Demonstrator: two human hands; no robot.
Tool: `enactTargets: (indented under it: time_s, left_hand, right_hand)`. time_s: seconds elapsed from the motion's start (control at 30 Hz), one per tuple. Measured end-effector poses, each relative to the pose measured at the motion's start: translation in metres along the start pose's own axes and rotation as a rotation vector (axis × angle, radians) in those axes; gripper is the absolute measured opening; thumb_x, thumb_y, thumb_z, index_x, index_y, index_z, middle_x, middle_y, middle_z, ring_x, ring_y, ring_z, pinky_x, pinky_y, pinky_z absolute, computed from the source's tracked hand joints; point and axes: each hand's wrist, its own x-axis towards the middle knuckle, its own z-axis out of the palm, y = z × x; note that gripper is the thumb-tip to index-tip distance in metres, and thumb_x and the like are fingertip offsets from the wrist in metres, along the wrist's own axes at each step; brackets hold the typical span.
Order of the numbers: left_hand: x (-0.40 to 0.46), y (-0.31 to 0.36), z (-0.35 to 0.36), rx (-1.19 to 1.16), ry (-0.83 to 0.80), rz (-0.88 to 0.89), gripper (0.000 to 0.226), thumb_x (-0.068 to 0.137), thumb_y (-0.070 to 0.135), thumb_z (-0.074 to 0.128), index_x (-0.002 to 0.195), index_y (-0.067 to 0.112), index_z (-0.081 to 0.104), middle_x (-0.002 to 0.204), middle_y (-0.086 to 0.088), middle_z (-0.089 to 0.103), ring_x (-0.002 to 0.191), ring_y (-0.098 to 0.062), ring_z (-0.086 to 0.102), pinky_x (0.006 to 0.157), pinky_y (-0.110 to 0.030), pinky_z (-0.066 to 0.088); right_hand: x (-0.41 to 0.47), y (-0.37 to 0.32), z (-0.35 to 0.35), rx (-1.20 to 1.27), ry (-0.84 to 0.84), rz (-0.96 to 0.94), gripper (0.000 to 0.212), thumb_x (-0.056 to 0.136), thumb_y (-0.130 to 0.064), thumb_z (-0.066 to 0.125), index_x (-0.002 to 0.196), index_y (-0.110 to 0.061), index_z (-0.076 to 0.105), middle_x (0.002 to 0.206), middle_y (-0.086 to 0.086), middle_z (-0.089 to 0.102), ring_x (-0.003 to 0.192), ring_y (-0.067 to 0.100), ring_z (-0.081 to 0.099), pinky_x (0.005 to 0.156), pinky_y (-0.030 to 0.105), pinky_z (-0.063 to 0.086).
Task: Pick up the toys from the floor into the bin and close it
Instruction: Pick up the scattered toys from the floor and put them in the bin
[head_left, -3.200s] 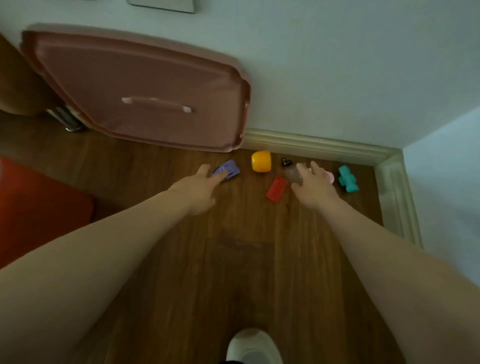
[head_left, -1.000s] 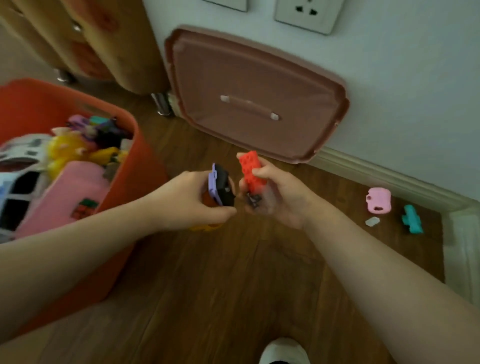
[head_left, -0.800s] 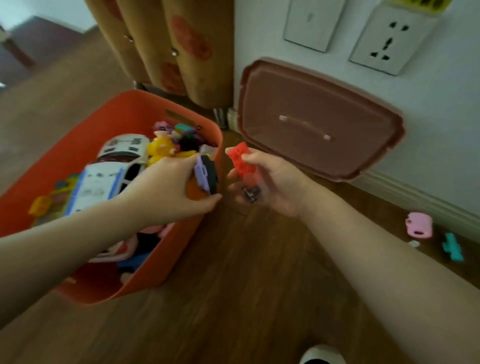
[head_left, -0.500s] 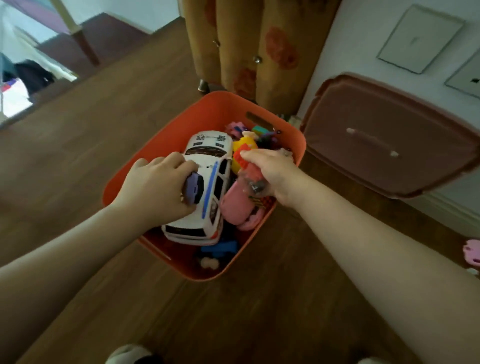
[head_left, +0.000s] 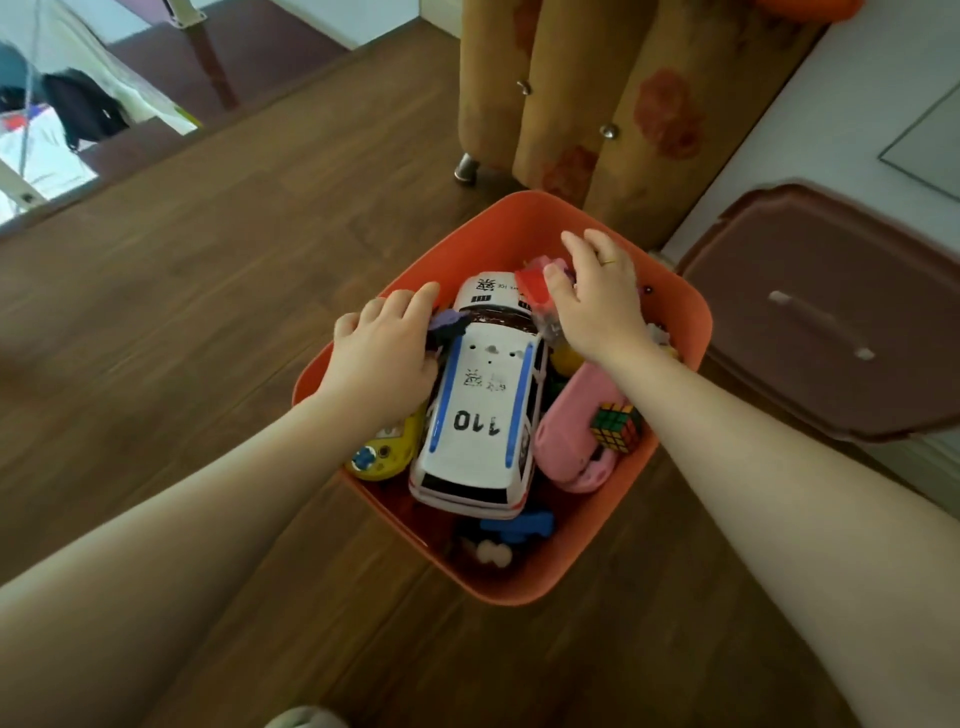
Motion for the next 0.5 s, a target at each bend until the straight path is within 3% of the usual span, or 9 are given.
enactTargets:
  time_s: [0.1,0.17,0.27,0.4,0.5]
  left_hand:
    - [0.012,0.001,0.008,0.01,0.096,0.036,0.058,0.096,0.035,0.044,0.147,0.017,0.022,0.149,-0.006,0.032,0.137,-0.028,0.029,0.11,-0.043,0.025]
    - [0.024,0.002,0.014,-0.01,0.116,0.039,0.061,0.098,0.037,0.039,0.149,0.015,0.014,0.152,-0.006,0.028,0.14,-0.026,0.023,0.114,-0.04,0.017]
    - [0.038,0.012,0.02,-0.045,0.149,0.146,0.057,0.101,0.027,0.035,0.15,0.014,0.008,0.154,-0.007,0.023,0.143,-0.023,0.017,0.116,-0.035,0.004]
    - [0.061,0.013,0.02,-0.249,0.074,0.118,0.052,0.1,0.022,0.038,0.148,0.014,0.021,0.152,-0.006,0.029,0.14,-0.023,0.025,0.115,-0.036,0.019]
    - [0.068,0.003,0.022,-0.315,-0.083,0.127,0.053,0.101,0.027,0.033,0.149,0.024,0.013,0.154,-0.003,0.025,0.141,-0.021,0.022,0.114,-0.036,0.018]
  right_hand:
    - [-0.006,0.004,0.002,-0.079,0.037,-0.138,0.05,0.099,-0.039,0.035,0.14,-0.01,0.041,0.147,0.012,0.036,0.136,0.03,0.031,0.111,0.043,0.027]
    - [-0.005,0.004,0.001,-0.217,0.086,-0.228,0.057,0.095,-0.046,0.035,0.135,-0.007,0.045,0.136,0.014,0.046,0.121,0.032,0.045,0.094,0.043,0.043]
    - [0.0,0.002,0.001,-0.267,0.06,-0.245,0.055,0.094,-0.042,0.047,0.135,-0.007,0.042,0.132,0.015,0.045,0.115,0.033,0.047,0.073,0.036,0.047]
    - [0.014,-0.004,0.006,-0.158,0.064,-0.206,0.048,0.095,-0.03,0.05,0.135,-0.005,0.04,0.135,0.018,0.041,0.118,0.033,0.046,0.082,0.037,0.049]
    - [0.028,-0.003,0.008,-0.18,0.017,-0.217,0.041,0.098,-0.026,0.045,0.134,-0.007,0.043,0.134,0.015,0.042,0.119,0.03,0.044,0.091,0.039,0.047]
